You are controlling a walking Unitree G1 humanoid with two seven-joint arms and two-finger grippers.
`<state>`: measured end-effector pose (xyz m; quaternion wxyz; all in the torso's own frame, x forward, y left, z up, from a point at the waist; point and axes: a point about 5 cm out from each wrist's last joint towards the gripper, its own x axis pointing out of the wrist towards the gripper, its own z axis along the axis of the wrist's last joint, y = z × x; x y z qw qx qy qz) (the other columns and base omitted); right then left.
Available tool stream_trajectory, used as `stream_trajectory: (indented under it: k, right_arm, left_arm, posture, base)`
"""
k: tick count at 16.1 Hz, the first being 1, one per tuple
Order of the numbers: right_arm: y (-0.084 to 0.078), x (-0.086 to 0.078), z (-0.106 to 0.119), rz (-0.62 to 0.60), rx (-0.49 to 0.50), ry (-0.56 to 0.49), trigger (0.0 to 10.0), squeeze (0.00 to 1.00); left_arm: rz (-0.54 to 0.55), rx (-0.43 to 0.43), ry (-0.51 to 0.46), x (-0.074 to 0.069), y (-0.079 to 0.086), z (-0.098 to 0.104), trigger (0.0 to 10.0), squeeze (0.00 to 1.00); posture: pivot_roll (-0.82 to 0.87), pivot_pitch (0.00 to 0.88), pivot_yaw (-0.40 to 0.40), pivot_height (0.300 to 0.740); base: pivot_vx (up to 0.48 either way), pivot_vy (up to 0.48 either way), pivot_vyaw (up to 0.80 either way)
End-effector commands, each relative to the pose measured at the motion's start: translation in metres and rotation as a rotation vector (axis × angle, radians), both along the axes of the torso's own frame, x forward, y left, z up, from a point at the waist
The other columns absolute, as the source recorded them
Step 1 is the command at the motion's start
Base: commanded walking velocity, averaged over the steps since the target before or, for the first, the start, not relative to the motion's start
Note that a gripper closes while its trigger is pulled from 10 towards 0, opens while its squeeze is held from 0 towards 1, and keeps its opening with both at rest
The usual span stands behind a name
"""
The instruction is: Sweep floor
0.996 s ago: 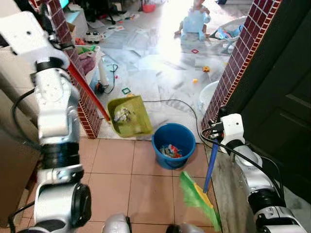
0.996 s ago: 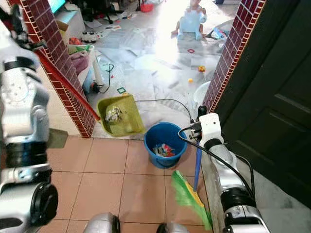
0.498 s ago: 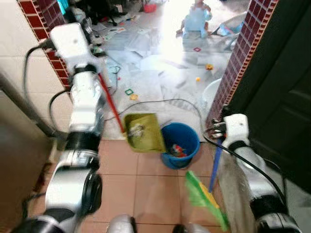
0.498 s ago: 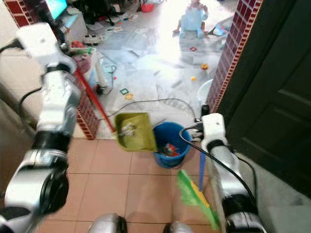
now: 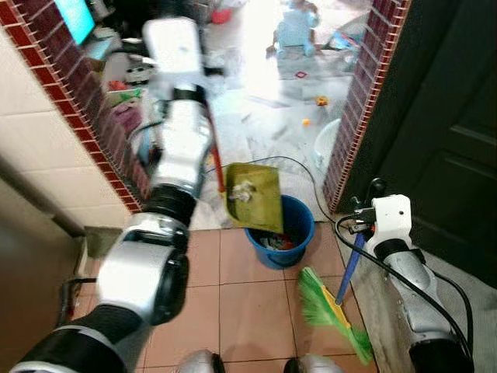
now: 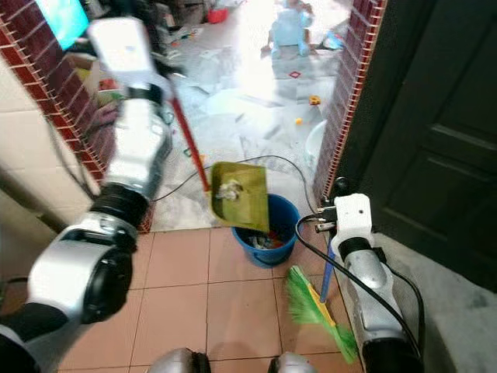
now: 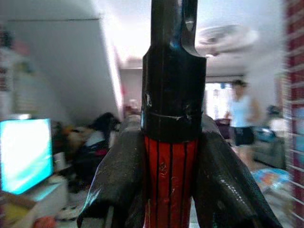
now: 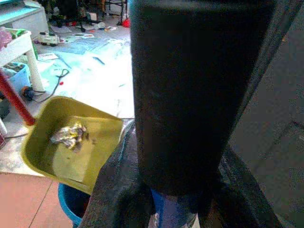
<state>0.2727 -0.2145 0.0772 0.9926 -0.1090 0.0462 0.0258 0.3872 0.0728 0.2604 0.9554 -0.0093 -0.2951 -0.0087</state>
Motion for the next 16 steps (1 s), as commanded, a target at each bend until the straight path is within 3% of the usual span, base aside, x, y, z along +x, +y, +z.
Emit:
stream_trajectory:
  k: [1,3,6,10,11,13,14,16]
  right_arm:
    - [-0.001,-0.009,-0.017,-0.012,0.003,0.105,10.0,0.0]
    - [-0.003,-0.01,-0.014,-0.013,0.0,0.1,10.0,0.0]
    - [-0.002,-0.011,-0.013,-0.011,-0.002,0.101,10.0,0.0]
    - [0.004,-0.006,-0.013,0.01,-0.001,0.112,10.0,0.0]
    - [0.006,-0.003,-0.014,0.02,-0.004,0.113,10.0,0.0]
    - [0.007,0.002,-0.012,0.028,-0.007,0.112,10.0,0.0]
    - [0.008,0.003,-0.012,0.032,-0.008,0.112,10.0,0.0]
    - [0.009,0.006,-0.013,0.036,-0.009,0.115,10.0,0.0]
  left_arm:
    - [-0.05,0.099,-0.088,-0.006,-0.016,0.005,10.0,0.0]
    - [-0.115,0.209,-0.089,-0.016,-0.037,-0.016,10.0,0.0]
    - [-0.21,0.267,-0.057,-0.026,-0.058,-0.039,10.0,0.0]
    - [-0.558,0.403,-0.107,-0.06,-0.11,-0.058,10.0,0.0]
    - [-0.692,0.479,-0.152,-0.076,-0.127,-0.064,10.0,0.0]
    - [-0.88,0.556,-0.19,-0.097,-0.144,-0.071,10.0,0.0]
    - [-0.956,0.653,-0.252,-0.109,-0.151,-0.075,10.0,0.0]
    - [-0.999,0.71,-0.312,-0.117,-0.154,-0.073,10.0,0.0]
  posture:
    - [-0.3,0.058,0.123,0.74]
    - [-0.3,0.063,0.119,0.74]
    - [-0.3,0.062,0.115,0.74]
    - [-0.26,0.054,0.097,0.74]
    - [-0.25,0.052,0.093,0.74]
    - [-0.24,0.054,0.087,0.74]
    - [-0.23,0.055,0.086,0.74]
    - [-0.23,0.056,0.085,0.74]
  base:
    - [0.0,0.0,0.0]
    - [0.0,0.0,0.0]
    - [0.0,0.0,0.0]
    - [0.0,0.0,0.0]
    - [0.0,0.0,0.0]
    - [0.0,0.0,0.0]
    - [0.0,0.0,0.0]
    - [0.0,0.0,0.0]
